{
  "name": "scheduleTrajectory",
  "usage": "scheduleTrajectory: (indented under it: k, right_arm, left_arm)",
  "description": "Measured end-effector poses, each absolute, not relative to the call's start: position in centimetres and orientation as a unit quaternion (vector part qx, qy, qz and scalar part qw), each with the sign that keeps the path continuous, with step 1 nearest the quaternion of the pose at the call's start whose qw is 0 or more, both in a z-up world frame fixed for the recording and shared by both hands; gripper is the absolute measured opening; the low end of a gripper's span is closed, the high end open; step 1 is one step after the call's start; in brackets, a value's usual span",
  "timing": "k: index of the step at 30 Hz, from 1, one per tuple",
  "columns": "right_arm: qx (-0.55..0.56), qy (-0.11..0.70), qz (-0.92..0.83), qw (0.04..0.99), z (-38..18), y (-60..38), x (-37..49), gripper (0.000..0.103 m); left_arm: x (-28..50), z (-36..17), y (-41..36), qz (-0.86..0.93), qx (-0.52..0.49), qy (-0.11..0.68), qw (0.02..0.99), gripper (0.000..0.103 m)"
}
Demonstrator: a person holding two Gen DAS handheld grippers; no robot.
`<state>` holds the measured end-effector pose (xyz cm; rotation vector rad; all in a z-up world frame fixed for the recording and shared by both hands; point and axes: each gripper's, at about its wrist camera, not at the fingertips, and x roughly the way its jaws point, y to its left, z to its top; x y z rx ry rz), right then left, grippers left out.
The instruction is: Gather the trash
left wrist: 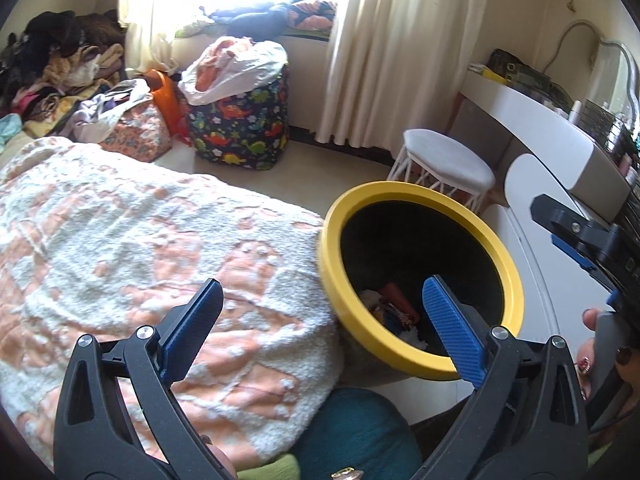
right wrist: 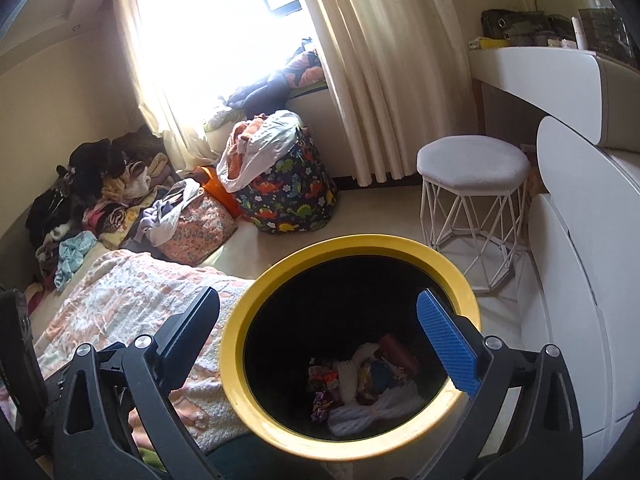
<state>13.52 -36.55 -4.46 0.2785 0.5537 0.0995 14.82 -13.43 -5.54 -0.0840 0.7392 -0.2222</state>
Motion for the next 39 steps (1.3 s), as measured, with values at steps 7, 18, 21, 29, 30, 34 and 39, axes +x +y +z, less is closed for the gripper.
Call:
scheduleTrajectory:
  k: [7,18,21,29,30,34,39]
  right_arm:
    - [0.089,0.213,0.04,0.972,-3.3,-33.3,9.8,0.096]
    - [0.089,0.117,0.064,0.987,-3.3,-30.9,5.0,0.096]
    - [0.08,0.099,0.071,0.989,-3.5,-29.9,4.0,0.096]
    - [0.064,0.098,0.082,0.99,-4.2,-28.4,3.6,0.096]
    - [0.063,0.097,0.081,0.99,-4.2,-28.4,3.6,0.096]
    - [0.065,0.098,0.079,0.99,-4.5,-28.5,3.8,0.096]
    - [0.071,0.104,0.074,0.989,-4.7,-28.8,3.9,0.096]
  left_arm:
    - [12.8,-4.8,-10.4,-0.074,-0.038,0.335,0.939,0.092]
    - [8.6,-3.3,-5.2,-0.036,-0.059,0.269,0.961,0.092]
    - [7.3,-3.2,-4.4,-0.022,-0.054,0.257,0.965,0.092]
    - [5.2,-3.4,-3.5,-0.003,-0.051,0.236,0.97,0.092]
    - [5.1,-3.4,-3.5,-0.003,-0.051,0.234,0.971,0.092]
    - [5.1,-3.5,-3.5,-0.003,-0.051,0.234,0.971,0.092]
    - [4.9,-3.4,-3.8,-0.005,-0.044,0.232,0.972,0.092]
